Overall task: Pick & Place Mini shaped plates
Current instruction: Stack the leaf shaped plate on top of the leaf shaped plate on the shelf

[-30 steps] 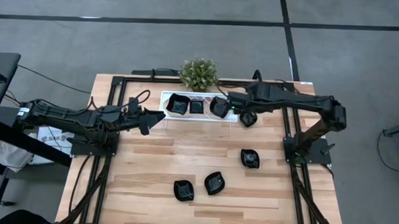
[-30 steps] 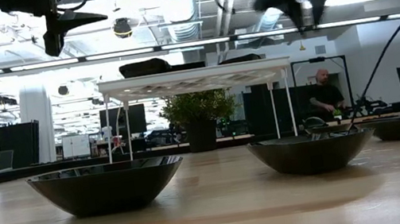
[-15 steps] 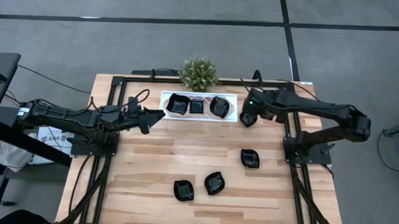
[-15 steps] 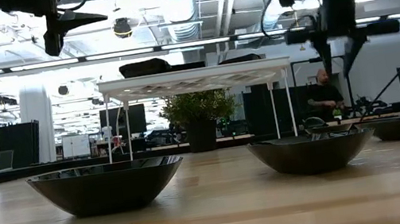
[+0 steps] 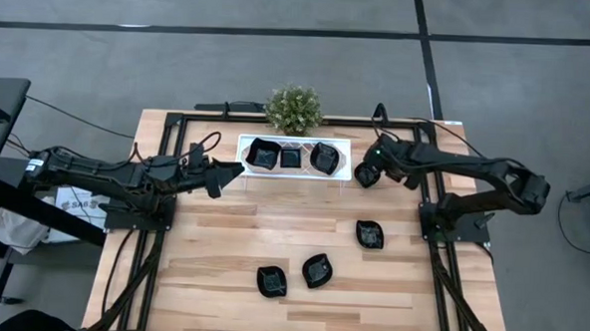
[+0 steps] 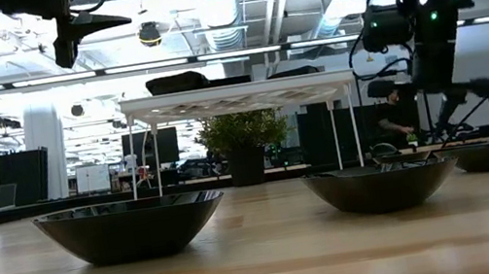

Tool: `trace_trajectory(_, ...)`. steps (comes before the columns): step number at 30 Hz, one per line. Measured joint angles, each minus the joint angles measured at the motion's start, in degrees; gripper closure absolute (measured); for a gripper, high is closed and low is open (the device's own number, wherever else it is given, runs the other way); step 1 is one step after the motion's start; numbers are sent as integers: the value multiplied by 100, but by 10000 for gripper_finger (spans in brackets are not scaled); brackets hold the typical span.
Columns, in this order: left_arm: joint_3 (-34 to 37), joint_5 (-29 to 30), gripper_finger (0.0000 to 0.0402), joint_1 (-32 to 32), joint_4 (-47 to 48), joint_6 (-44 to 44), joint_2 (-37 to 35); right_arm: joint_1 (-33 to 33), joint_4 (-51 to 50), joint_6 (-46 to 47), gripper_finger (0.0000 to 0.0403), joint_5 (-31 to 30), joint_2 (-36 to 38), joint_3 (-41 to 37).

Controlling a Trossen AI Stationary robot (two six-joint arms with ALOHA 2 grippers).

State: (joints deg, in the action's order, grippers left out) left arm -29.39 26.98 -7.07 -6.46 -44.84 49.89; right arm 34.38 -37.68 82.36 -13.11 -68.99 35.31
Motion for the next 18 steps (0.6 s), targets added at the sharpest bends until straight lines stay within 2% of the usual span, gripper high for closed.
trace_trajectory(9,0,0,230,0,-4,186,-2,207,1052,14,284,435,-475,-461)
trace_trajectory(18,0,0,230,0,-6,256,0,165,1150,-40,285,389,-763,-443)
